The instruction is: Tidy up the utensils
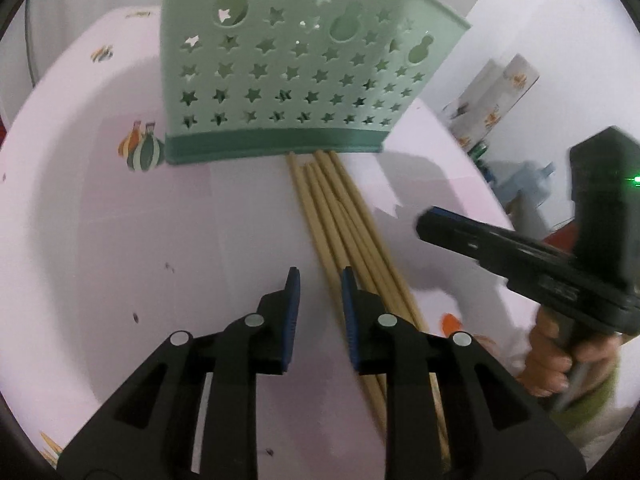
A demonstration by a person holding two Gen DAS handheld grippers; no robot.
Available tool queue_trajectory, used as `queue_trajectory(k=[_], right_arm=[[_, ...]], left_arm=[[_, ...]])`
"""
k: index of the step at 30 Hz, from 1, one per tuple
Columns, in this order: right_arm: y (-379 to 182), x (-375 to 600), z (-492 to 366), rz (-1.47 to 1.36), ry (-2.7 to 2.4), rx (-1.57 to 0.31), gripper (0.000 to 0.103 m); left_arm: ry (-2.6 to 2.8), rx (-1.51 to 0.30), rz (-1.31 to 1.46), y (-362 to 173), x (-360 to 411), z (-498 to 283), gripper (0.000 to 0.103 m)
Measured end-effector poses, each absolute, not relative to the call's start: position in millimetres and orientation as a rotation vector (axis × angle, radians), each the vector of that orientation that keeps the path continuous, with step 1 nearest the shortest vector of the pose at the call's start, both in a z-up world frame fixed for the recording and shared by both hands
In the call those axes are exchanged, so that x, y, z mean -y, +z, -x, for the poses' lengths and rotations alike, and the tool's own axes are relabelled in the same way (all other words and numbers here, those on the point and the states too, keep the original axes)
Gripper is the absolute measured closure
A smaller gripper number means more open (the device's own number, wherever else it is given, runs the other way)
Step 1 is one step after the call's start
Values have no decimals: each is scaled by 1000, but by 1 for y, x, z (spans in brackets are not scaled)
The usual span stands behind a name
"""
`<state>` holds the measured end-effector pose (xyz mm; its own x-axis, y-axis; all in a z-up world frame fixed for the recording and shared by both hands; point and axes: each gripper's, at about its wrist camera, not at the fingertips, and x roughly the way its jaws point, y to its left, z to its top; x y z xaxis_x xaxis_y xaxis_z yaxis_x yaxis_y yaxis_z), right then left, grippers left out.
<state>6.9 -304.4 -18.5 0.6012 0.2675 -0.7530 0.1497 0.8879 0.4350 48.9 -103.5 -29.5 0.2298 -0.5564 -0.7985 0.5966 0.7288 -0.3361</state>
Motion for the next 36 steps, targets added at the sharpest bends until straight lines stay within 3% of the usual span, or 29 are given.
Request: queue_trajectory(k=[19, 36], right_arm=[[-27, 305, -8, -528, 84, -944, 87], [-28, 307, -6, -543, 96, -926, 87]], left_arm=[[-683, -965, -148, -25, 127, -57, 84], [-587, -1065, -51, -28, 104, -95, 85]])
